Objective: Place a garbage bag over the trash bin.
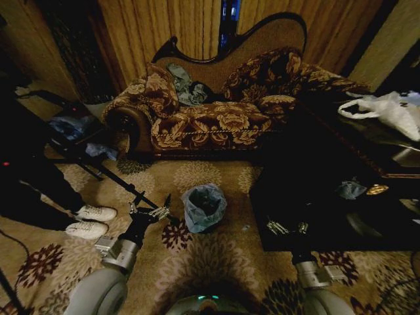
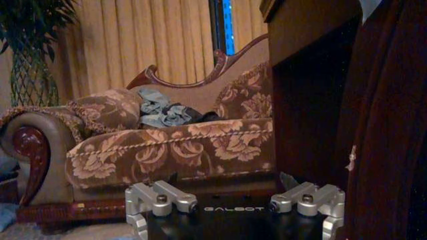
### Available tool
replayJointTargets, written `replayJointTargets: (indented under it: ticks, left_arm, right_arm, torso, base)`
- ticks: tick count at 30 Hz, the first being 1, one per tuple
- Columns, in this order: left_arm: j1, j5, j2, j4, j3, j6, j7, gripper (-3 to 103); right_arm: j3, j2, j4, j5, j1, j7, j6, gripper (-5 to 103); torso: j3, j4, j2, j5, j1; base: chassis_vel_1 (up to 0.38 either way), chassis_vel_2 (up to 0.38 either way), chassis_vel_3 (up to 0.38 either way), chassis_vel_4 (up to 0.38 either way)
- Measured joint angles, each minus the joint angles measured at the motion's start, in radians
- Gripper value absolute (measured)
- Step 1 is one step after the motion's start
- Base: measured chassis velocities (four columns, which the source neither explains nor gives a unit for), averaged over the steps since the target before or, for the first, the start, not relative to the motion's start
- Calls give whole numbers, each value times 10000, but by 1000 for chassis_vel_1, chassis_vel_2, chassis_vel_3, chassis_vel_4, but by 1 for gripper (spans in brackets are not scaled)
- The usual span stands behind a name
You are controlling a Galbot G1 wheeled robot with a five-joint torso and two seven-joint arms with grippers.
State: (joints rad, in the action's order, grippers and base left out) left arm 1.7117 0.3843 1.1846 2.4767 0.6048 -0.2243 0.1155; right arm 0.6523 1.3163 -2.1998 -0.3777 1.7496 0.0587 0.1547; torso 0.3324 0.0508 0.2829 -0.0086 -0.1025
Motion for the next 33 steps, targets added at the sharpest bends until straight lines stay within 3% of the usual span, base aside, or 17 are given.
replayJointTargets:
  ticks: [33]
  left_arm:
    - [0,0,0,0,0,0,0,100]
  right_arm:
    - [0,0,0,0,0,0,0,100]
  torso:
    - [0,0,0,0,0]
  base:
    - [0,0,0,0]
